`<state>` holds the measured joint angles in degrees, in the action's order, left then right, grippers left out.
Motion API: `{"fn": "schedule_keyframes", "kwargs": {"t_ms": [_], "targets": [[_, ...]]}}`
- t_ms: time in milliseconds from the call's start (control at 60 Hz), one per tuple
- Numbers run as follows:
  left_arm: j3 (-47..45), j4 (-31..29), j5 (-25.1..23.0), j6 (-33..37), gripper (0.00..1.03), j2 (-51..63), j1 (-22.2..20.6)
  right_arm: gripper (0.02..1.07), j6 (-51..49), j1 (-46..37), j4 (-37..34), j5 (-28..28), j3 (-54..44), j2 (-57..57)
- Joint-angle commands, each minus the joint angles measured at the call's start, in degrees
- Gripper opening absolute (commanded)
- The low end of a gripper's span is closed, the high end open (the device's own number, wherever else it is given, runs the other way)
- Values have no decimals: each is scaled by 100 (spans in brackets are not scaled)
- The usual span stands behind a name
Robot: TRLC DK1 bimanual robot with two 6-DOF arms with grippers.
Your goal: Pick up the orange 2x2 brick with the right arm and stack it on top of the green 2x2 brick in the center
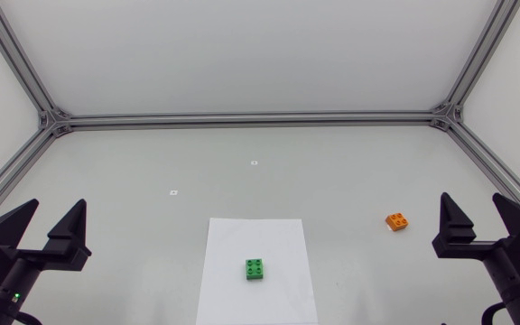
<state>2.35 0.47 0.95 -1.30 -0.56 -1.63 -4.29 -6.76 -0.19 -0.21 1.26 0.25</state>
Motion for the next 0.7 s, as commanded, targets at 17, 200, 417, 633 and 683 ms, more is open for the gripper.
{"fn": "schedule_keyframes", "kwargs": {"t_ms": [17,200,417,633,683], "targets": [[-235,-65,-16,33,99,-32,13,104,-10,35,-17,-23,-134,-60],[-235,-65,-16,33,99,-32,13,104,-19,35,-17,-23,-134,-60],[-235,-65,-16,33,99,-32,13,104,16,26,54,-137,33,-69],[-235,-65,-16,33,99,-32,13,104,122,88,-157,-137,780,195],[-235,-65,-16,33,99,-32,13,104,157,114,-166,-137,999,476]]}}
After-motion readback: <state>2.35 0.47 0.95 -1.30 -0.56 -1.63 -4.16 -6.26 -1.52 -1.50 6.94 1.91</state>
